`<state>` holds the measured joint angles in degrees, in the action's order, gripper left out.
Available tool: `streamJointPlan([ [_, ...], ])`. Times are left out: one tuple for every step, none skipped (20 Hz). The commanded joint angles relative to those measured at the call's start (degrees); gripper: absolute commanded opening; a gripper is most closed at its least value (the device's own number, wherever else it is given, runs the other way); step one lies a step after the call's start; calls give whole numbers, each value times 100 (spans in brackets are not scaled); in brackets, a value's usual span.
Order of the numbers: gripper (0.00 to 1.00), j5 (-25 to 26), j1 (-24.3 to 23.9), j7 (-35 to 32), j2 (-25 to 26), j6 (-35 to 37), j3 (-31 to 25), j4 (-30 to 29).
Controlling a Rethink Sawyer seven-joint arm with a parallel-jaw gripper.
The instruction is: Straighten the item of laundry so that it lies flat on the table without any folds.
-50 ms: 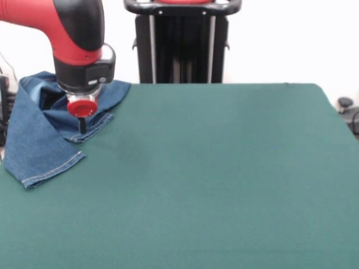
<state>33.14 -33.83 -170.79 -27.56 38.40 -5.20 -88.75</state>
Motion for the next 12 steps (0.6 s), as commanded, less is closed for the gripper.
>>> streamJointPlan([
  [100,-95,352,305,304,-423,-463,182],
  [100,-81,365,262,315,-482,-443,180],
  [100,-26,405,156,369,-632,-384,178],
  [100,21,430,103,387,-757,-347,172],
  [100,68,455,50,406,-882,-311,167],
  [100,114,480,-4,425,-1006,-274,161],
  [100,159,506,2,452,-1075,-245,173],
  [100,204,532,8,480,-1145,-217,184],
  [100,249,557,13,507,-1214,-188,196],
  [100,294,583,19,535,-1283,-159,207],
  [100,327,612,20,620,-1336,-125,256],
  [100,354,568,180,707,-1290,-173,302],
])
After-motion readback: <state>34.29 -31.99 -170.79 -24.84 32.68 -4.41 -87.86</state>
